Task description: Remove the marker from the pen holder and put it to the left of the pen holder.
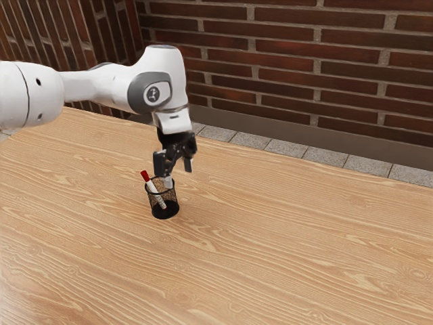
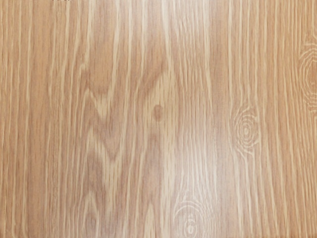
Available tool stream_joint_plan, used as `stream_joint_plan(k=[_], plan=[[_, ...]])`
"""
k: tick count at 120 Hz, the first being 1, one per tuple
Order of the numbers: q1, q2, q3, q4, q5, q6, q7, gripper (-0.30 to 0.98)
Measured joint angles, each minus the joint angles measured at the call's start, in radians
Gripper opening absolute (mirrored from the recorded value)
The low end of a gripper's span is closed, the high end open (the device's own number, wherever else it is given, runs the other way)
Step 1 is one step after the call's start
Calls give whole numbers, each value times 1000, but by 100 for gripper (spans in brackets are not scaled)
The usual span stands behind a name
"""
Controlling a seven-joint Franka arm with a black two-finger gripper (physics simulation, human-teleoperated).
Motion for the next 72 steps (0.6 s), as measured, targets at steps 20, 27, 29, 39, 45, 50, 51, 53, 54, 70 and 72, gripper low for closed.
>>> stream_joint_plan(k=[20,27,29,39,45,50,51,53,54,70,72], plan=[[47,27,3,4,-27,112,223,69],[67,28,25,4,-58,135,297,69],[72,27,32,4,-66,140,317,69],[85,26,73,-5,-103,160,408,69],[94,20,87,-28,-114,169,456,68],[105,11,93,-49,-119,175,494,68],[107,9,94,-52,-120,176,501,68],[111,6,95,-58,-121,178,515,68],[113,5,96,-60,-121,179,522,68],[123,26,102,-72,-132,201,616,66],[124,30,106,-72,-133,205,624,66]])
